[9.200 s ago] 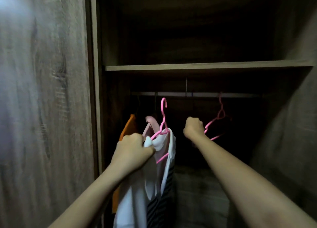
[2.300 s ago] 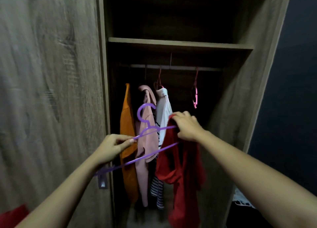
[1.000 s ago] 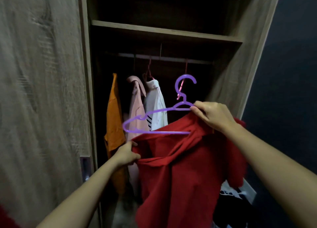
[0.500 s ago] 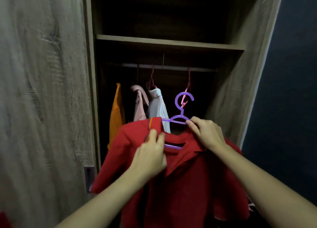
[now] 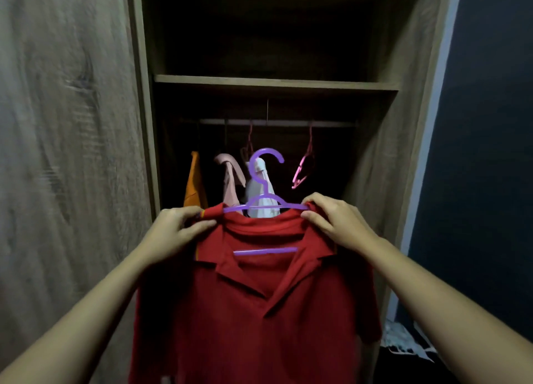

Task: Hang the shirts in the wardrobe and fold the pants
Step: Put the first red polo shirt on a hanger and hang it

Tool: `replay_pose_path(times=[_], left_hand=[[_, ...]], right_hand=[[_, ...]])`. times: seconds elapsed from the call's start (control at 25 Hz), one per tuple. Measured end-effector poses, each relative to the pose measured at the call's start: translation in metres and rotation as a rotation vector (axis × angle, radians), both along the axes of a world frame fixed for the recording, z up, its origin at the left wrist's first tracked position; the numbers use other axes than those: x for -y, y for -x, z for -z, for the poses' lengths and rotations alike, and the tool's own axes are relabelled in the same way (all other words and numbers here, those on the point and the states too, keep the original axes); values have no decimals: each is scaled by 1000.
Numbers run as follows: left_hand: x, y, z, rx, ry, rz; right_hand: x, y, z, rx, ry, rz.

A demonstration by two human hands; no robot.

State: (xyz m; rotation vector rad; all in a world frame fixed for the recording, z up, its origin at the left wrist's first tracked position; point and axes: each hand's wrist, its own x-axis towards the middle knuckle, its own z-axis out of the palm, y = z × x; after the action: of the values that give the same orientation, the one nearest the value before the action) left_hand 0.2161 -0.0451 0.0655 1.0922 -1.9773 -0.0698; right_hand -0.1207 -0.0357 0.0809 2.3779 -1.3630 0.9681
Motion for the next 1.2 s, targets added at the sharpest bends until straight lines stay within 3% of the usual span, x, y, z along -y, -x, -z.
replay_pose_path(times=[0.16,0.28,0.48,0.6,0.8,0.96,1.08,1.2], left_hand=[[-1,-8,4,-158,-152,181],[-1,-9,1,-272,-183,215],[-2,-33,1,-109,-279,160],[2,-35,8,-144,-294,152],[4,-39,3,82,-162,-14],[-23,-30,-33,-34,-367,181],[-55,10,-62,112,-485,353],[-81,40,-71,218,-305,266]], right_hand=[[5,20,3,115,-220,-34],[7,22,8,225,-229,-14],[6,31,14,472,-227,-31],[4,34,12,500,-225,-43],[5,39,2,501,-214,-23],[1,39,-5,500,-227,-118],[2,19,-13,468,-266,-234],[16,5,-17,382,-188,-195]])
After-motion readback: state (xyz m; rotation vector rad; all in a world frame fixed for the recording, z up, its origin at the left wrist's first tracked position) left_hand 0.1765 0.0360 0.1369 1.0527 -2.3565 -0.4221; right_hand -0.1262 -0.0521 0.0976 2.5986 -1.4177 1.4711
